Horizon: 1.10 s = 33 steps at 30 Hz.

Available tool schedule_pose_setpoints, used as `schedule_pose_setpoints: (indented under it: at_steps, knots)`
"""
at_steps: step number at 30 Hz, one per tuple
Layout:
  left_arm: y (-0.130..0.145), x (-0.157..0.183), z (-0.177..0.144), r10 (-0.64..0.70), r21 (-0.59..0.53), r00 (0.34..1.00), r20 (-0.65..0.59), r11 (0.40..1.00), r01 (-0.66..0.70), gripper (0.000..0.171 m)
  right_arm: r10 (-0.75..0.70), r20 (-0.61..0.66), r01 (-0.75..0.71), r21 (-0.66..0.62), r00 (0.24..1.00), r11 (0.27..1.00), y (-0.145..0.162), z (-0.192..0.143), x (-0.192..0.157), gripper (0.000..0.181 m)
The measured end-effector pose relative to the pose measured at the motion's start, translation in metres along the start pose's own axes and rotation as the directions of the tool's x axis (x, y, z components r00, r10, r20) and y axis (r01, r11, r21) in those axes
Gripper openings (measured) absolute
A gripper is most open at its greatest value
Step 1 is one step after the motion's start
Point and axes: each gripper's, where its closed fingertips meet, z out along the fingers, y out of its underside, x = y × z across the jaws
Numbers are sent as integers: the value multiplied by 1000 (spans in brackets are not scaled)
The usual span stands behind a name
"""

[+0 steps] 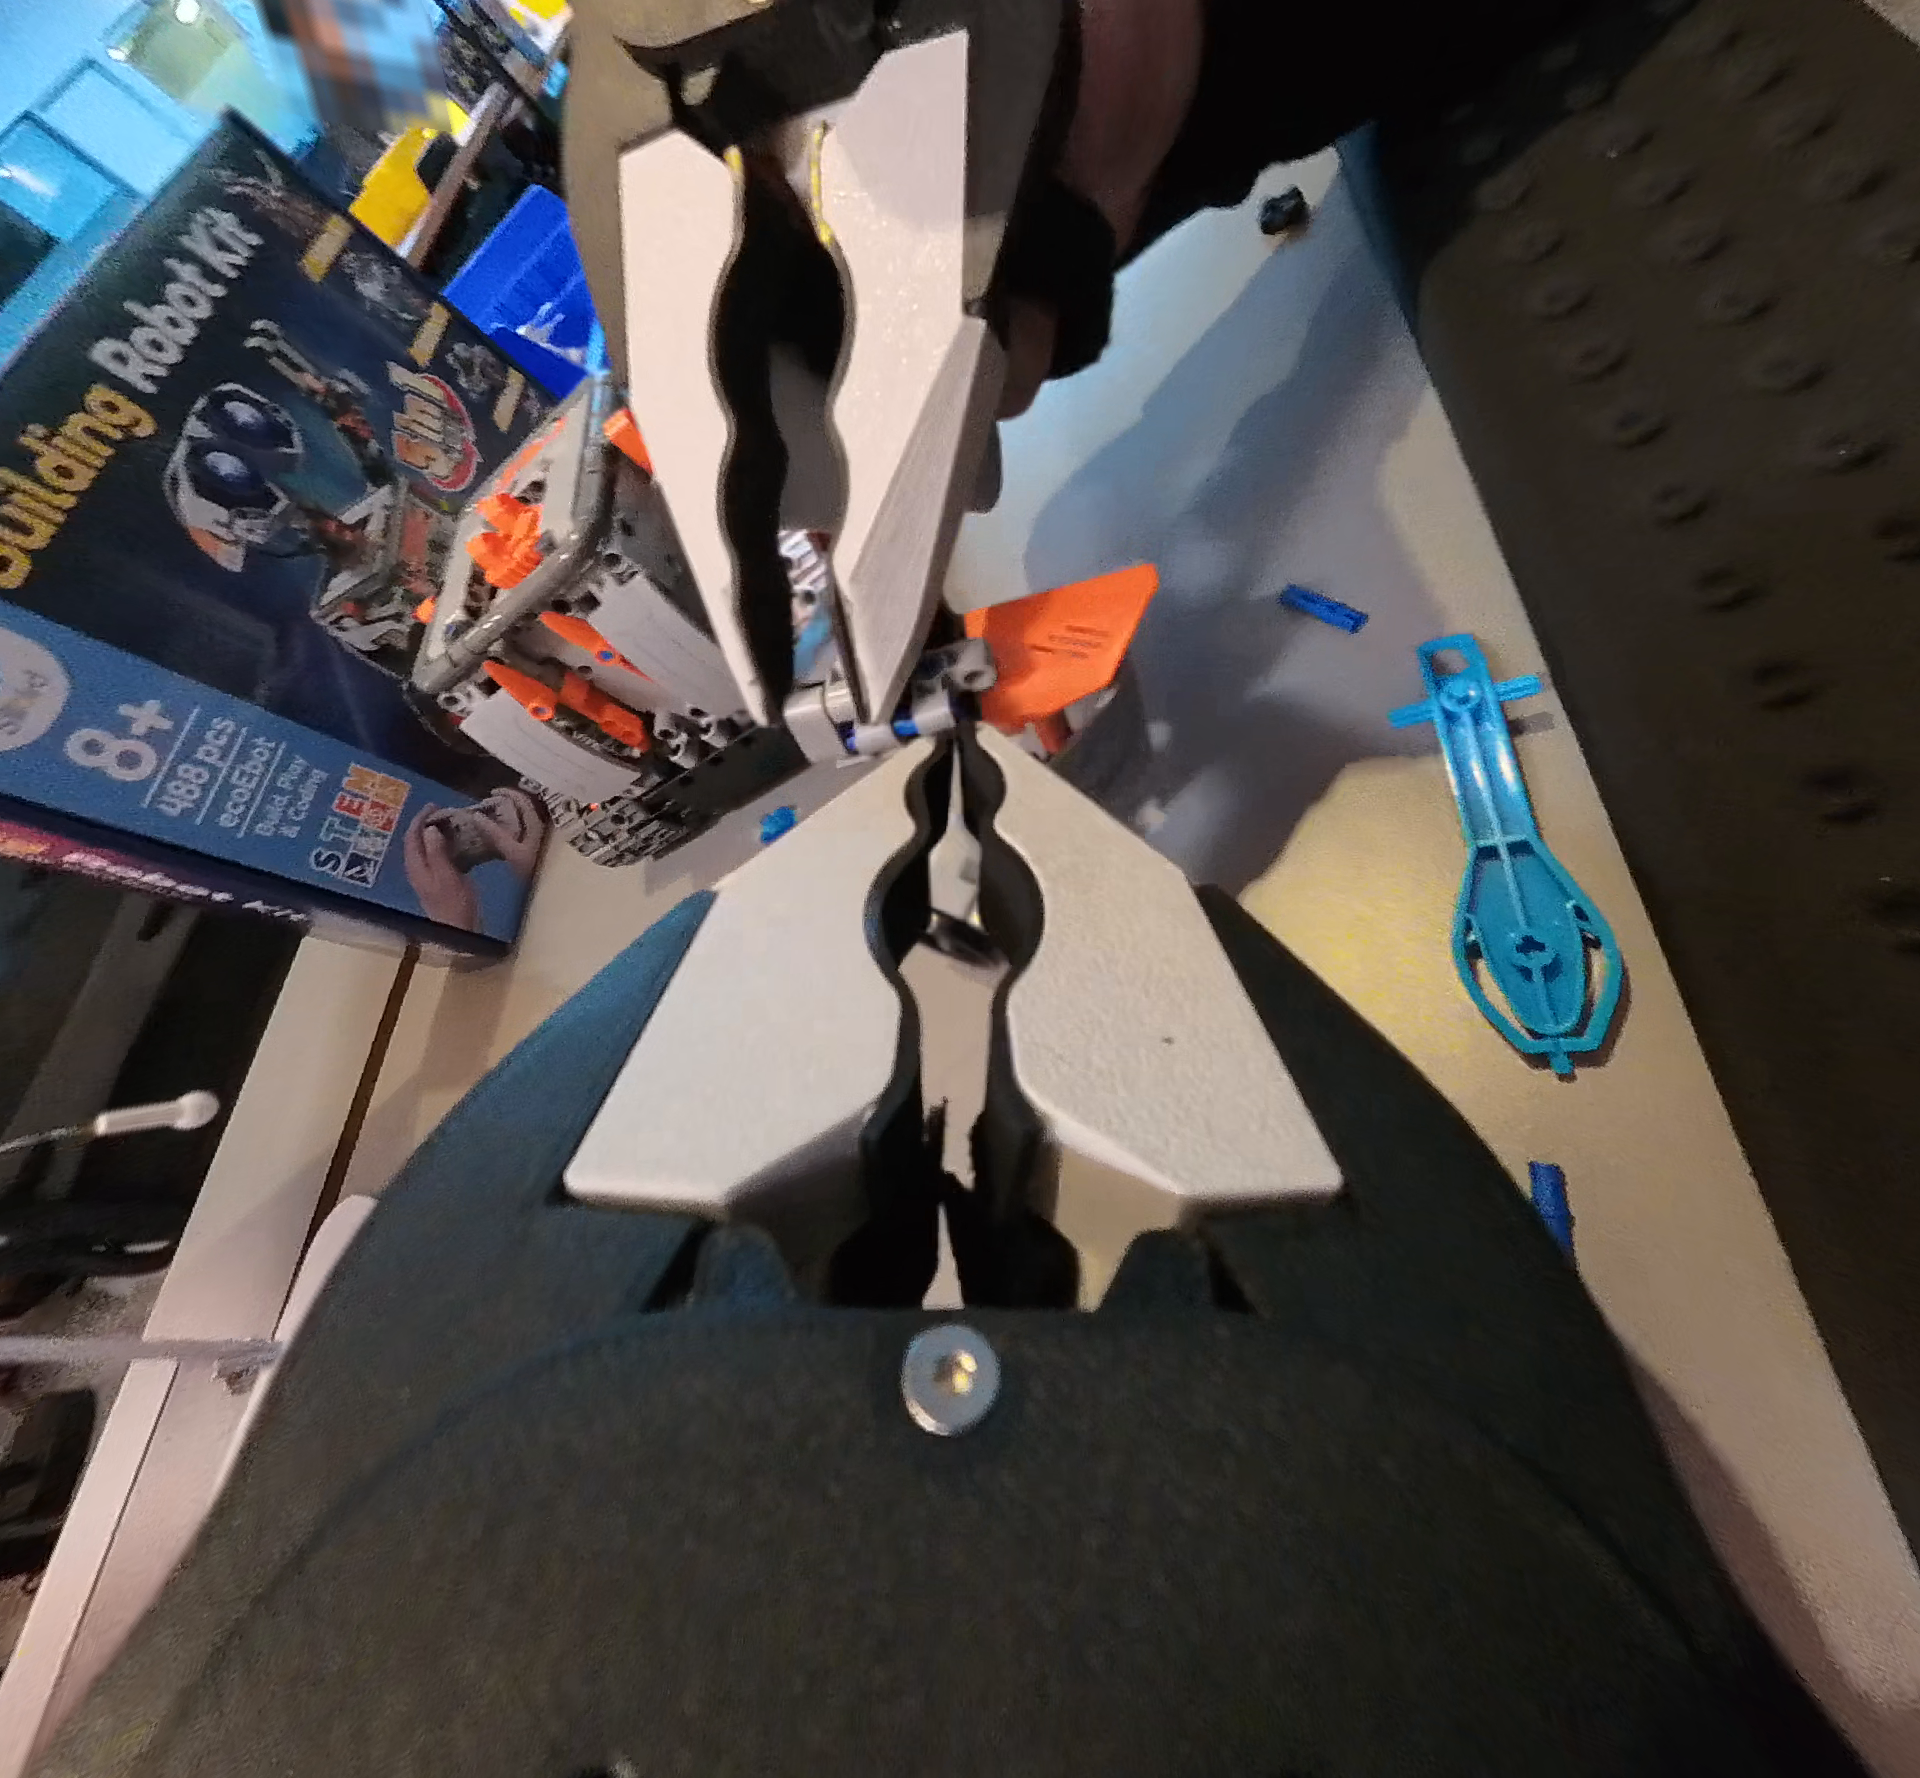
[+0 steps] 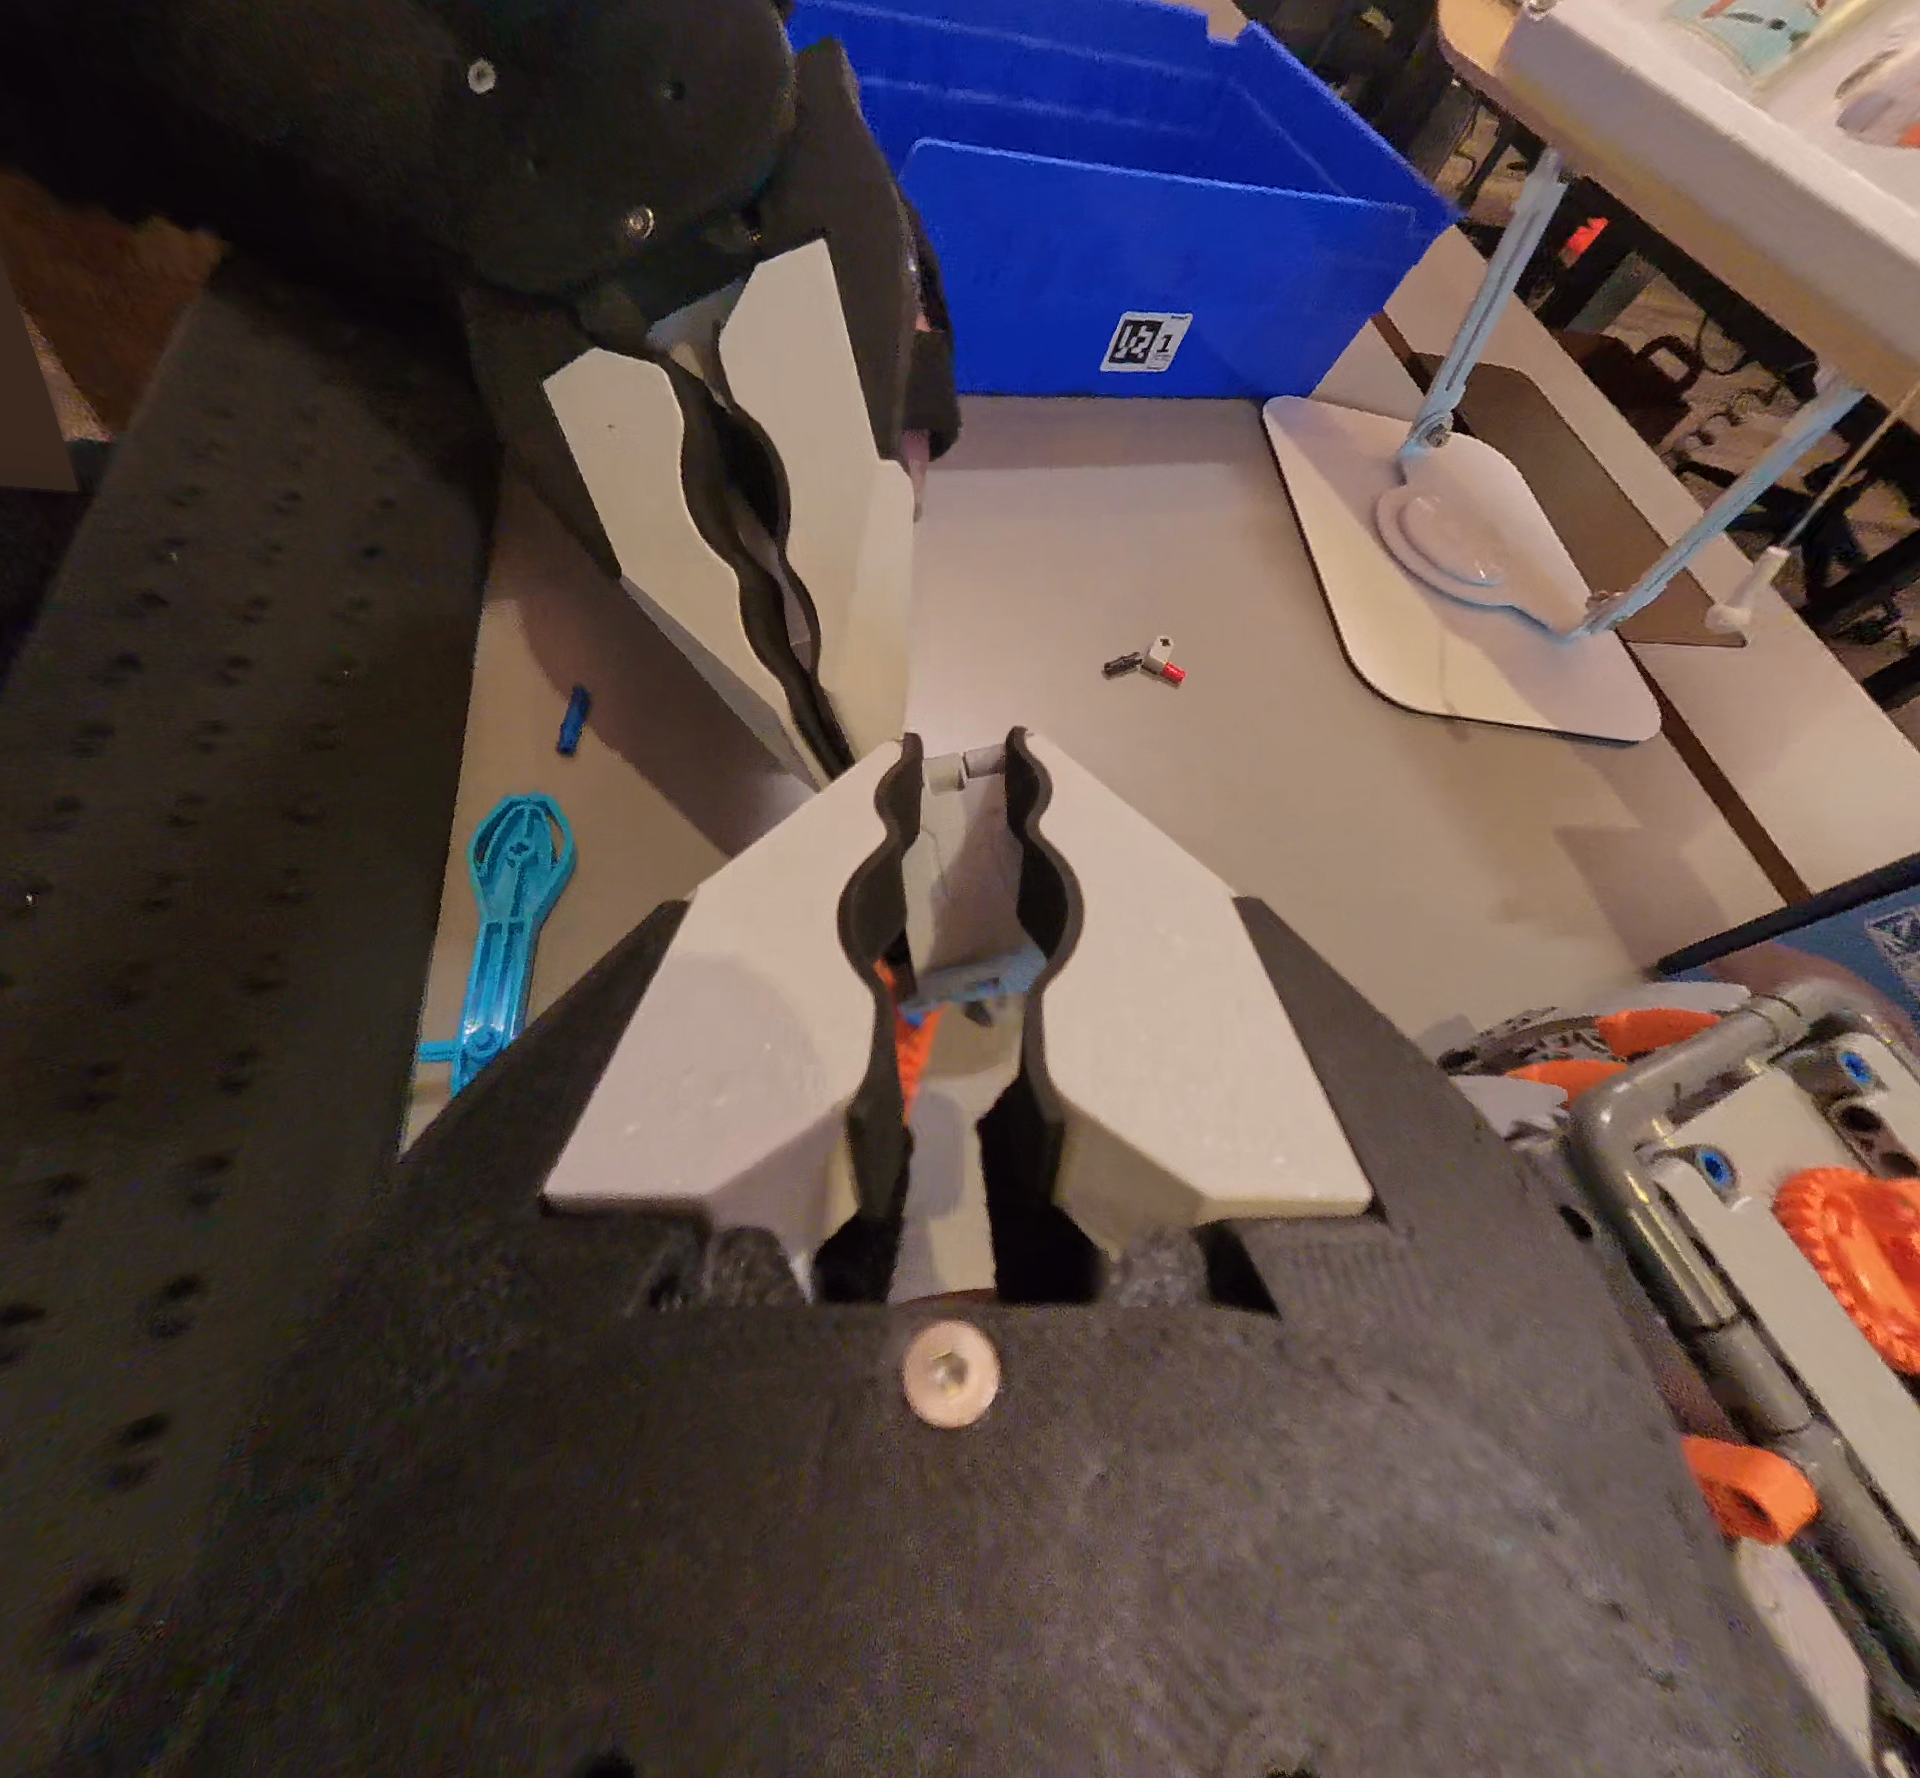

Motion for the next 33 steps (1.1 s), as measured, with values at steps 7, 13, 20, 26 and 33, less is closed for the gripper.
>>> schedule_pose_setpoints:
  at_steps: [7, 13, 20, 26, 33]
  knots:
    - [3, -14, -2, -90, 26, 994, 70, 996, 88, 40, 86, 21, -87, 52, 996, 995, 0, -3, 6, 13]
    - [3, -15, 1, -136, 28, 988, 78, 991, 135, 32, 112, 37, -114, 75, 993, 991, 0, -3, 8, 13]
    - [2, -16, 1, -185, 48, 980, 69, 982, 182, 23, 112, 53, -116, 84, 992, 990, 0, 0, 5, 13]
    - [4, -11, 5, -152, 33, 987, 53, 988, 151, 15, 125, 80, -129, 46, 989, 991, 5, -2, 3, 17]
    - [4, -10, 7, -92, 17, 993, 76, 996, 91, 0, 139, 103, -138, -20, 985, 990, 11, -6, 1, 38]
